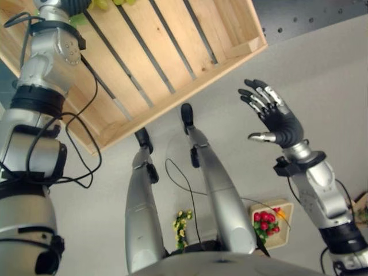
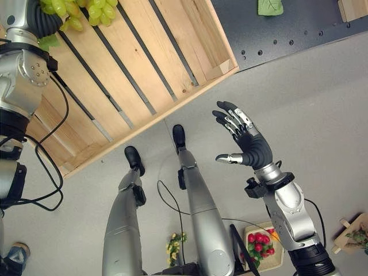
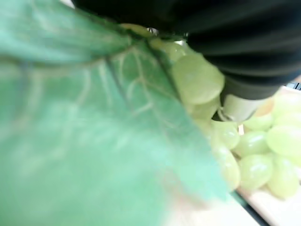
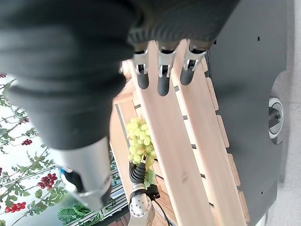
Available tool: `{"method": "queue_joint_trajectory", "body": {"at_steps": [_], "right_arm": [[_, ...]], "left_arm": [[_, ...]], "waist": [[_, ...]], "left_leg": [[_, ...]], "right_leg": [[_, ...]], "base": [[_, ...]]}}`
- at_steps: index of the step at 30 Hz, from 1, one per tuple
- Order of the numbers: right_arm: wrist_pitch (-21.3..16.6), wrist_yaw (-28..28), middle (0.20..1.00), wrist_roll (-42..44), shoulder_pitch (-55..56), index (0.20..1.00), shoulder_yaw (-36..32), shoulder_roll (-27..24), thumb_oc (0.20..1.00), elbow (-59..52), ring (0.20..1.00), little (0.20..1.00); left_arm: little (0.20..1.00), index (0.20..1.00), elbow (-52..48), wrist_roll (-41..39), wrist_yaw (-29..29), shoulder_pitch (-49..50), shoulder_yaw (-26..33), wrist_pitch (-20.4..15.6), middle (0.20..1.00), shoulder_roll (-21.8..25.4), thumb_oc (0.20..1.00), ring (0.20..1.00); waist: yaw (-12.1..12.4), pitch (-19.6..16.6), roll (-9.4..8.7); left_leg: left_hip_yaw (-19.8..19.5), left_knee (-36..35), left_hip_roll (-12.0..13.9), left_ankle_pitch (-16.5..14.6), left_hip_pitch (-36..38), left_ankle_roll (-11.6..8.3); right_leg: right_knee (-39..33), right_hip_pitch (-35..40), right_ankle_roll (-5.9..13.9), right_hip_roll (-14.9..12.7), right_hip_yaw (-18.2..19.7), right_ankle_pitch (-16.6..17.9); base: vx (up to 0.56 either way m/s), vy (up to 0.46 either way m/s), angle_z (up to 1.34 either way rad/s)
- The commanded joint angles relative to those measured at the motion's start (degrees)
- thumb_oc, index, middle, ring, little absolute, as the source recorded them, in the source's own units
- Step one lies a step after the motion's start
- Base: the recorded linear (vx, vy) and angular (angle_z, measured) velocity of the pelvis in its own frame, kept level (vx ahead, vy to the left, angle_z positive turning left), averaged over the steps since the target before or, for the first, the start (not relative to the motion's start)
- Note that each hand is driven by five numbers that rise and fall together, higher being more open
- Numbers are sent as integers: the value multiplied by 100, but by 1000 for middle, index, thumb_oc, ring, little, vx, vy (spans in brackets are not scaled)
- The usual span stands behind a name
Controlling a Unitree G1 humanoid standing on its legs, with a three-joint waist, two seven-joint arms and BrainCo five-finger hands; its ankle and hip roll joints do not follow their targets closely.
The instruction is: Pick up the fruits from the basket on one side to the basket on the other side
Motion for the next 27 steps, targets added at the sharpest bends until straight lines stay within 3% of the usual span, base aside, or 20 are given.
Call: {"method": "queue_joint_trajectory", "body": {"at_steps": [1,9,10,11,13,18,21,27], "right_arm": [[-262,89,1000,137,260,1000,-256,54,1000,-565,1000,1000],[-266,49,1000,92,231,1000,-217,58,1000,-521,1000,1000],[-280,-5,1000,75,223,1000,-223,106,1000,-460,1000,1000],[-280,-5,1000,75,224,1000,-220,101,1000,-460,1000,1000],[-349,-121,1000,51,192,1000,-180,186,1000,-351,1000,1000],[-445,-357,1000,-52,80,1000,-55,164,1000,-195,1000,1000],[-446,-410,1000,-102,11,1000,-24,85,1000,-184,1000,1000],[-467,-456,1000,-196,-99,1000,12,-34,1000,-124,1000,1000]], "left_arm": [[200,200,-134,54,-122,337,271,-30,200,198,200,200],[200,200,-376,-302,-84,601,574,-148,200,-3,200,200],[200,200,-754,-939,-67,906,969,-415,200,-226,200,200],[200,200,-761,-937,-69,918,980,-413,200,-226,200,200],[200,200,-1609,-2347,-192,1706,1635,-1033,200,-682,200,200],[200,200,-3062,-4854,-627,3210,2231,-2235,200,-1645,200,200],[200,200,-3664,-5561,-971,3639,2184,-2423,200,-1939,200,200],[200,200,-4298,-6060,-1193,3885,2167,-2587,200,-2154,200,200]], "waist": [[11,-127,-97],[27,-123,-108],[61,-122,-91],[56,-123,-88],[117,-109,-38],[188,-87,-1],[207,-78,-17],[258,-84,-20]], "left_leg": [[-158,-5,-61,-106,187,187],[-165,100,-100,-145,177,199],[-154,83,-120,-146,226,207],[-154,82,-120,-146,228,207],[-143,19,-153,-127,343,219],[-107,-76,-199,-103,552,217],[-83,-69,-211,-110,617,222],[-36,-221,-262,-71,865,192]], "right_leg": [[605,235,487,96,-161,-734],[643,256,481,78,-158,-721],[632,294,473,71,-154,-717],[631,296,473,71,-154,-717],[583,383,463,52,-143,-687],[463,556,446,32,-94,-615],[453,617,451,28,-78,-580],[315,856,482,-16,-92,-508]], "base": [[0,0,0],[-1,4,0],[0,0,0],[-7,36,1],[-12,42,1],[-18,46,-2],[-23,52,5],[-19,30,1]]}}
